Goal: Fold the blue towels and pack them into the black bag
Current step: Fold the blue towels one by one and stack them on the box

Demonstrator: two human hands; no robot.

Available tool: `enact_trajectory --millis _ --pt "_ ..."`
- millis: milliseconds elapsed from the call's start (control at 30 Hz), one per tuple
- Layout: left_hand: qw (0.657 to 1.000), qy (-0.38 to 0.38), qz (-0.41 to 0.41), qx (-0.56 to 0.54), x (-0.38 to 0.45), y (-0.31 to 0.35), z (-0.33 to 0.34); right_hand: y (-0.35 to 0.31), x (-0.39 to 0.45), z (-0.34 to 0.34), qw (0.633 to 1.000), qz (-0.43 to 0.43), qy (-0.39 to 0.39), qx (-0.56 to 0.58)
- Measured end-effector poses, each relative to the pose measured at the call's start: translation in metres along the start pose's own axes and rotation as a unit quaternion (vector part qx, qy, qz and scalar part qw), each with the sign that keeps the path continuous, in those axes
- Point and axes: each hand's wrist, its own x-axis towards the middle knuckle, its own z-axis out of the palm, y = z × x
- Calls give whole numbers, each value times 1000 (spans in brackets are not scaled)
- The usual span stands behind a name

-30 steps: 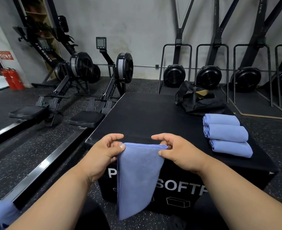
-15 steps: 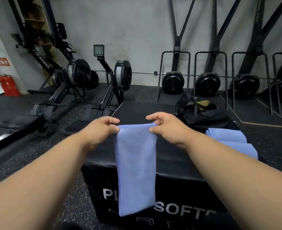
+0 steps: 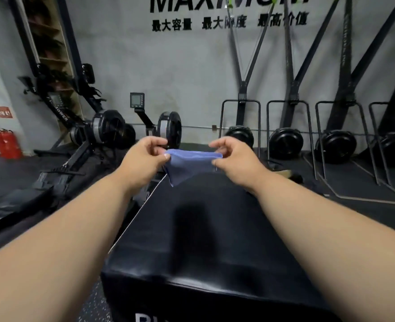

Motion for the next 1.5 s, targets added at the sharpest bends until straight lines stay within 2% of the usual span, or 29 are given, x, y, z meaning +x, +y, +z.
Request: enact_trajectory --millis 200,300,400,633,800,933,1200,1367,1500 --pt "982 -103 -134 80 -146 -155 57 137 -142 70 978 126 -133 -104" --pt "975 -120 -176 67 -210 -187 72 167 -202 81 962 153 -180 -136" --pt "971 -128 -193 55 -235 -196 73 175 -229 81 961 134 -176 -167" --pt "980 -125 -134 76 -228 -185 65 158 -228 83 979 74 -150 -119" --pt "982 -104 -155 -8 -211 -187 62 156 -214 79 982 158 -101 18" --pt "979 -98 -178 10 -189 -193 66 164 -189 84 976 193 -90 55" --pt "961 -92 -252 62 -165 -223 83 201 -162 113 963 253 -79 42" --pt "953 -70 -290 50 -162 -223 84 202 -164 112 963 250 -86 46" --pt "955 -53 -288 41 -170 -219 85 200 -170 109 966 237 -99 38"
